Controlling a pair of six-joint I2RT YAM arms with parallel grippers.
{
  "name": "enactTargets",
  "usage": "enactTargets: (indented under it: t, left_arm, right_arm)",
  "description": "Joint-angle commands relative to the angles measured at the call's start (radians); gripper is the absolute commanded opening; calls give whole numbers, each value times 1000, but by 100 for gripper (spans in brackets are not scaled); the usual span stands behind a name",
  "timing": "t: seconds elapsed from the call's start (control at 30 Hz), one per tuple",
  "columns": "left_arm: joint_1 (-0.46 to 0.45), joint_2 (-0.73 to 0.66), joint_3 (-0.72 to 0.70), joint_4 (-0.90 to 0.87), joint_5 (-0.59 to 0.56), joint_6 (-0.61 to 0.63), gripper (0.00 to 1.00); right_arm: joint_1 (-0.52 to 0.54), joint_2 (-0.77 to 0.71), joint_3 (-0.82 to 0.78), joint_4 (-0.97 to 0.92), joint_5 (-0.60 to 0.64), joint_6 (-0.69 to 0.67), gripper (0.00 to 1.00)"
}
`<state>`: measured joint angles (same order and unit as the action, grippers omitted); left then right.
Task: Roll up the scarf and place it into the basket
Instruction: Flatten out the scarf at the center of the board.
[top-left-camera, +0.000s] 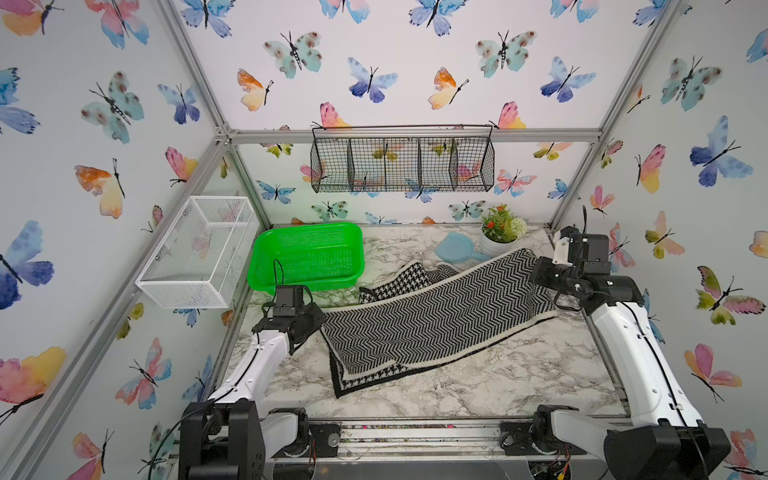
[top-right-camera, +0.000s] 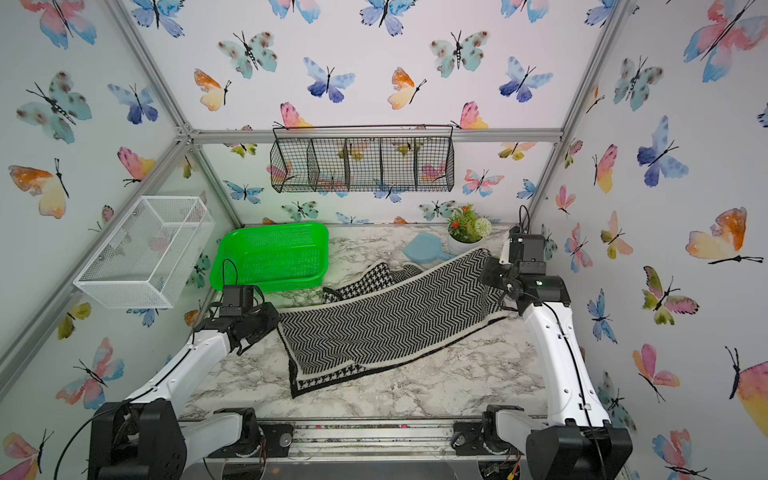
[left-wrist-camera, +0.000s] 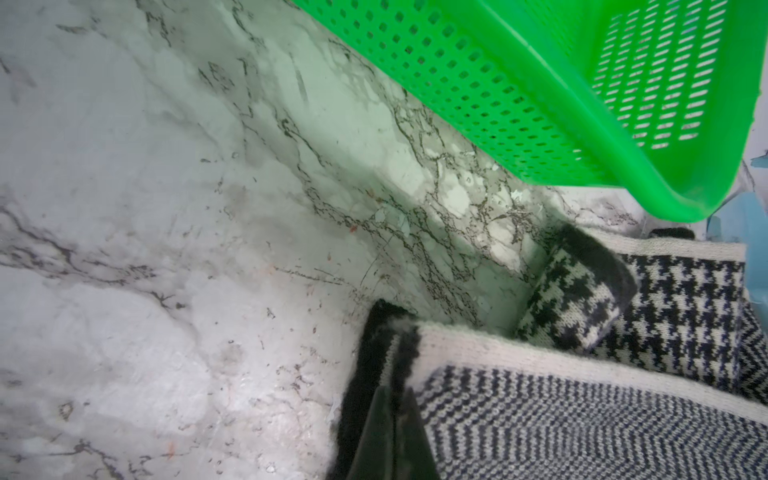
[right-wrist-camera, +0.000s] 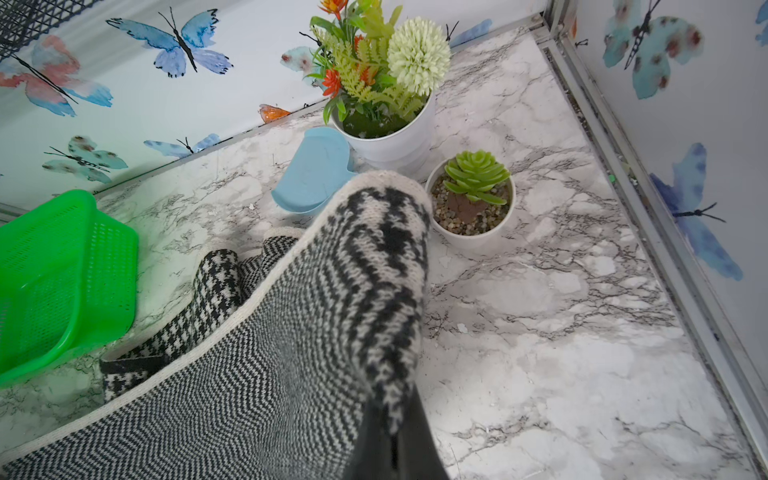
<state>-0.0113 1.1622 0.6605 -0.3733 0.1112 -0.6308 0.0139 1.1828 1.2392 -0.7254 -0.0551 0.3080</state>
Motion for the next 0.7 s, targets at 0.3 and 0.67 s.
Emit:
enactTargets:
  t: [0.3, 0.67]
  left_arm:
    - [-16, 0, 16, -106, 54, 46, 99]
    - [-535, 20, 147, 80, 72, -194, 98]
  right_arm:
    - [-11, 21, 18, 34, -12, -5, 2]
    - [-11, -21, 130, 7, -206, 28, 1]
